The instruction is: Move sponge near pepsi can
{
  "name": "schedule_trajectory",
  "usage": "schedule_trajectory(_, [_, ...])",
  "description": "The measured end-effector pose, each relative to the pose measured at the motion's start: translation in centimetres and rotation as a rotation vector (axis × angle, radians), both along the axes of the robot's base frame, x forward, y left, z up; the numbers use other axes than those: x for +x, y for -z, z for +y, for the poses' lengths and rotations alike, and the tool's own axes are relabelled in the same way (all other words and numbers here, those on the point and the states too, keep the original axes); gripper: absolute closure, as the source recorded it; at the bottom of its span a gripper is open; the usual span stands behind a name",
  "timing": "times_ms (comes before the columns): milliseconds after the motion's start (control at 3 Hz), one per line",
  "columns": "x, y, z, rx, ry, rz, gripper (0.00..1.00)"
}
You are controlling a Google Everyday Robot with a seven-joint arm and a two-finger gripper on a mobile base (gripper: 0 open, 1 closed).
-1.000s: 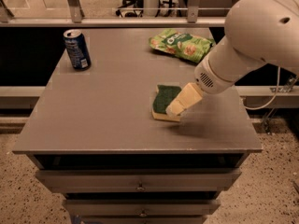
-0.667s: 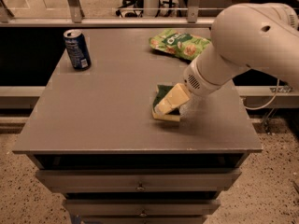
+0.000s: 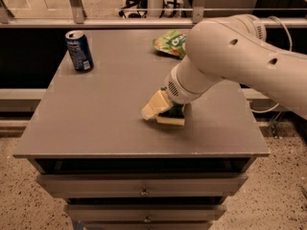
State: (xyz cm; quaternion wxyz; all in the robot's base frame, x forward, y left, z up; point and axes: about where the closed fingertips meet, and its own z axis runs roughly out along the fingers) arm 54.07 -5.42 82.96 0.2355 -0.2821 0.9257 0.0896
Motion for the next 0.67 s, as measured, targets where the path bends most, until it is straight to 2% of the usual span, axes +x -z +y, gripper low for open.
schedule_trajectory(333, [0.1, -0.2, 0.8, -0.010, 0.003, -0.012, 0.43])
schedule_trajectory(667, [0.7, -1.7, 1.1, -0.009, -0.017, -0.045, 0.65])
